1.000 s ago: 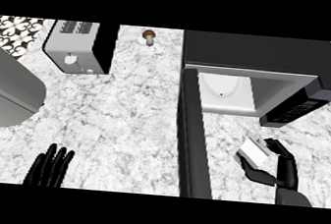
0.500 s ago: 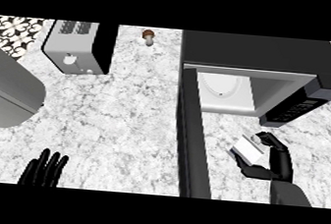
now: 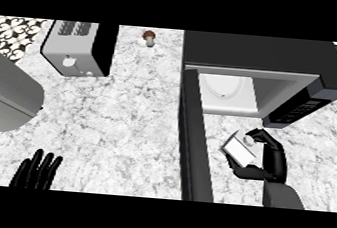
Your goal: Pick up the milk, place it into the microwave and close the microwave
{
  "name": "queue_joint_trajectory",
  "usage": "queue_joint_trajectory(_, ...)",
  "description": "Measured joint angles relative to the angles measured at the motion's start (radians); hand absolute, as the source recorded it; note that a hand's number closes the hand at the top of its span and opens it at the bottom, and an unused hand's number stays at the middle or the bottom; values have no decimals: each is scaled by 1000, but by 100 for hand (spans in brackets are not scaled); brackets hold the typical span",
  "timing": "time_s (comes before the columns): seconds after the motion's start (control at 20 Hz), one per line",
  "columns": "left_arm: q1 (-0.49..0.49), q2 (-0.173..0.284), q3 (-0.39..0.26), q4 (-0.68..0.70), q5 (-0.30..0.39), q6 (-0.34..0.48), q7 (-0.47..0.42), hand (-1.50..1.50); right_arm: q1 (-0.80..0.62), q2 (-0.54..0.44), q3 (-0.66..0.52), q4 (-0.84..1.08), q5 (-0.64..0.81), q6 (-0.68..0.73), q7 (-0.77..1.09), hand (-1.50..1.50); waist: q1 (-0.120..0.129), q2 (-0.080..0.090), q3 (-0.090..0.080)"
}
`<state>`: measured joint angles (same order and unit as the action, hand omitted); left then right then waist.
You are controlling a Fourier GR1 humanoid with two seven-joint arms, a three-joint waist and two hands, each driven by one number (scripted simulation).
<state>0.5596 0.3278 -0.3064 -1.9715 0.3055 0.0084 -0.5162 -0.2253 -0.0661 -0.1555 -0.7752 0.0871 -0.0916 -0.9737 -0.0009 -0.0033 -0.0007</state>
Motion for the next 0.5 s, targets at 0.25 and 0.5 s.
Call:
queue_joint_trajectory(0.25,7,-1,19,-17,2,-8,22,-150,4,25,30,-119,30,-94,104,150,3,1,0)
queue_joint_trajectory(0.5,-2,-15,35,-4,4,-24,29,-150,-39,28,44,-186,53,-164,225,150,5,2,0)
